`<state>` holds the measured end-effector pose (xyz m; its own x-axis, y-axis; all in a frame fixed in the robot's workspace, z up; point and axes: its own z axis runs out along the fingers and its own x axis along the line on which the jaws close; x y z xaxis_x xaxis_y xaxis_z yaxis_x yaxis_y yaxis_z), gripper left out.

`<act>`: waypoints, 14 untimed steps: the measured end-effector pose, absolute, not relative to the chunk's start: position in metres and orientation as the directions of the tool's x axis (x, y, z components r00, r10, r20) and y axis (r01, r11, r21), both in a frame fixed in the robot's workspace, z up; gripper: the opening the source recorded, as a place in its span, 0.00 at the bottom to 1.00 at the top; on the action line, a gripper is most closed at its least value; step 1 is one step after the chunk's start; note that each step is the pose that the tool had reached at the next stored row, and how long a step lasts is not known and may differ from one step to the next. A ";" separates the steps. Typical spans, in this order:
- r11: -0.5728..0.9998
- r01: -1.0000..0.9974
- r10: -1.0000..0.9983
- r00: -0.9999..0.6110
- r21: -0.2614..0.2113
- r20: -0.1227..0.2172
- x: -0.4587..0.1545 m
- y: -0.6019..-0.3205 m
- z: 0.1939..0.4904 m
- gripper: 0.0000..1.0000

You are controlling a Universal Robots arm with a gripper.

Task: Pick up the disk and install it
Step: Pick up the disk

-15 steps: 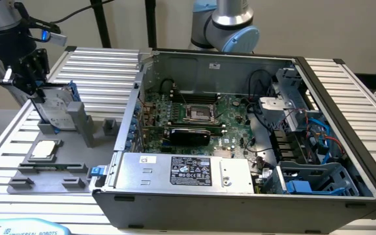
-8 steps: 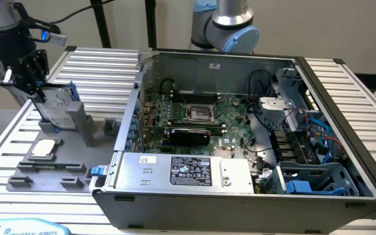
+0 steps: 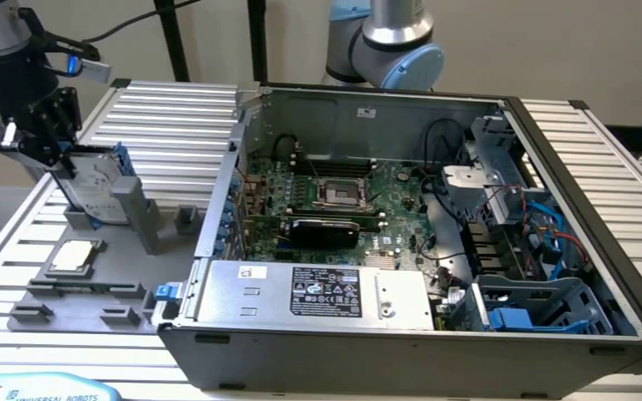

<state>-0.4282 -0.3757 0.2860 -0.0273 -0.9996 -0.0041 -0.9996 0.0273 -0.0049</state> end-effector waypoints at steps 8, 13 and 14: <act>0.028 -1.000 -0.999 -0.027 -0.004 -0.035 -0.428 -0.380 0.286 0.33; 0.027 -1.000 -0.999 -0.027 -0.005 -0.035 -0.428 -0.380 0.286 0.33; 0.027 -1.000 -0.999 -0.027 -0.004 -0.035 -0.428 -0.380 0.286 0.33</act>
